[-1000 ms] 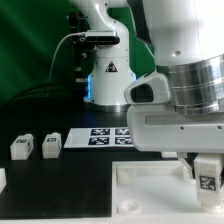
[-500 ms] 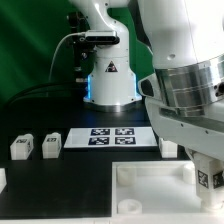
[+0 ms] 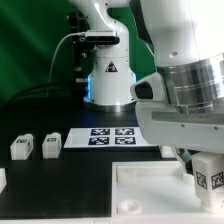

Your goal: Assemble one leg

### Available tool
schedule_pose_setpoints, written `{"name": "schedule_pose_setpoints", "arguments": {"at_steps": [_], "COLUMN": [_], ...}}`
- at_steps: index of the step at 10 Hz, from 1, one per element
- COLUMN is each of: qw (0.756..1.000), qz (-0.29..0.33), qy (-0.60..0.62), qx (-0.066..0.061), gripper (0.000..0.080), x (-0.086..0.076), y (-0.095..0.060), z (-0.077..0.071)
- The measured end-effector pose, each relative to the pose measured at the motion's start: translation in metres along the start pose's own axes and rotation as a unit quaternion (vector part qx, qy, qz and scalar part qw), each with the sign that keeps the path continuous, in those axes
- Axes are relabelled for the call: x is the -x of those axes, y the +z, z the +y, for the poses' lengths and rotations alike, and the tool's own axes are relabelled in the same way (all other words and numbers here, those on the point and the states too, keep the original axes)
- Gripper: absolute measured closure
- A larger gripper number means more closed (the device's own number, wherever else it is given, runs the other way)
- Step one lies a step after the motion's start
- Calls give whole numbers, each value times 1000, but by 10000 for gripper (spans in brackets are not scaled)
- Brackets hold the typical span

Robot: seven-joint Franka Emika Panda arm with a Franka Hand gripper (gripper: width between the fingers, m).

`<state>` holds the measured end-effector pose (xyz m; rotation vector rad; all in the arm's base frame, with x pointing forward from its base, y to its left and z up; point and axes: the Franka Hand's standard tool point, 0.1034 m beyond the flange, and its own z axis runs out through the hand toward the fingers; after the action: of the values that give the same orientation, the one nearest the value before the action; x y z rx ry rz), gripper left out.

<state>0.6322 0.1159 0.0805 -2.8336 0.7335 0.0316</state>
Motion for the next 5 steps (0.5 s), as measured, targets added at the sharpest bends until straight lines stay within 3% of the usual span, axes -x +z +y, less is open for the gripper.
{"name": "schedule_pose_setpoints", "arguments": {"at_steps": [1, 4, 5], "qw": [994, 966, 945], "qz": [14, 15, 23], "qy": [-105, -258, -327], "qx": [-3, 3, 22], "gripper": [151, 150, 150], "x": [-4, -5, -5], "y": [-7, -5, -7], "z": [6, 8, 4]}}
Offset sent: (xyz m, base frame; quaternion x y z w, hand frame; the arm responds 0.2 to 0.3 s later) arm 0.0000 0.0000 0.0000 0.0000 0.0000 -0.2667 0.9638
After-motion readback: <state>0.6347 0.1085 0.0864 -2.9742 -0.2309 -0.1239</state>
